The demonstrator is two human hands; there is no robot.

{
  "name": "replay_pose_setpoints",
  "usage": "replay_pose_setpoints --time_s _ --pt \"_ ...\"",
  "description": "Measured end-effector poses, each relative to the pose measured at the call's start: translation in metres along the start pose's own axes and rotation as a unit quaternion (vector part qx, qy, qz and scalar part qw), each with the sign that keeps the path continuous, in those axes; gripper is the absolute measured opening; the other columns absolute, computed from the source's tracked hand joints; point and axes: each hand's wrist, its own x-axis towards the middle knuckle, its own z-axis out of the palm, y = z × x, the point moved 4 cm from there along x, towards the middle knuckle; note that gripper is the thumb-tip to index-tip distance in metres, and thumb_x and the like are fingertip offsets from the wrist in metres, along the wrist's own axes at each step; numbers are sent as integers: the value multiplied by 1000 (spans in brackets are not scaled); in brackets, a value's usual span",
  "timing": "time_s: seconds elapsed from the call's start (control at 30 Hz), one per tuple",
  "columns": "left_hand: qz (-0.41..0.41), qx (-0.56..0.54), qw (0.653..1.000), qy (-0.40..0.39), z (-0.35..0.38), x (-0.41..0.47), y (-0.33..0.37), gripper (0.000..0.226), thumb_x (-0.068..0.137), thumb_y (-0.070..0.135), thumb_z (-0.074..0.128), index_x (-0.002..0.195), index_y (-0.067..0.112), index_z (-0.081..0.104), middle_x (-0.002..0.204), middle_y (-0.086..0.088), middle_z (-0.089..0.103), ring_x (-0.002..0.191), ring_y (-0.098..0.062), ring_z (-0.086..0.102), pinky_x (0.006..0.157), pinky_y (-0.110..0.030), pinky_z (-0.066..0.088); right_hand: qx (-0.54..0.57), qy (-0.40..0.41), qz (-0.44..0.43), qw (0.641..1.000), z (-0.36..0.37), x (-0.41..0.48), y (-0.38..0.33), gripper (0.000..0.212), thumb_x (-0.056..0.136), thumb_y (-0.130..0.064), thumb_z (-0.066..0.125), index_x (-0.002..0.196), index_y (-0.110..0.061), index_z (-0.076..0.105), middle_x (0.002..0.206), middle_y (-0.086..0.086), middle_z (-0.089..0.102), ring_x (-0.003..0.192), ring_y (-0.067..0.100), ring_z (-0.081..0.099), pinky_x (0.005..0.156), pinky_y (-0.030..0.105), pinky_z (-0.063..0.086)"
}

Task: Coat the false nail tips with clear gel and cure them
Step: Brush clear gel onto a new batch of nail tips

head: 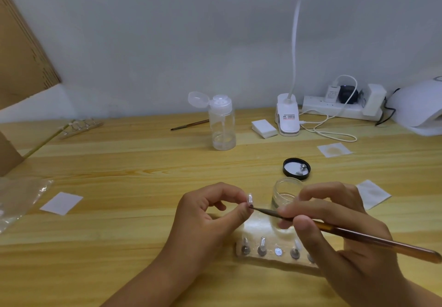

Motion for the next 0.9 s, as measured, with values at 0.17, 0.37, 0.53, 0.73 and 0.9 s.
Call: replay_pose_setpoints --time_s 0.17,0.37,0.53,0.73,0.9 --pt "-4 -3 1000 0 -1 -1 0 20 68 53 73 79 36 74 85 16 73 79 -3 57 69 -24 49 -20 59 -16 998 -2 -12 7 28 100 -46 48 95 -29 70 85 -19 69 99 4 58 84 29 41" --pt "-2 -7 1000 -2 1 -1 2 19 67 53 72 78 37 73 83 17 73 78 -2 57 69 -28 49 -22 36 -8 999 -3 -10 13 25 95 -38 54 95 -22 74 84 -8 70 98 6 58 84 31 40" --pt "-4 -7 1000 0 1 0 1 19 67 51 73 78 36 74 82 16 72 78 -4 56 69 -27 49 1 38 -10 999 -5 -10 10 33 100 -48 48 91 -27 71 80 -8 71 96 9 59 85 27 40" --pt "-6 -11 1000 -3 1 -1 3 22 67 54 72 78 34 74 83 15 73 79 -4 57 70 -29 50 -27 53 -9 998 -6 -10 13 29 100 -46 48 98 -28 70 89 -18 70 100 4 57 84 33 41" --pt "-7 -16 1000 -5 2 0 2 20 66 51 73 78 35 74 82 16 72 79 -5 57 70 -27 49 -13 35 -2 999 -4 -12 13 32 100 -47 47 93 -28 72 83 -8 71 99 8 58 85 26 41"
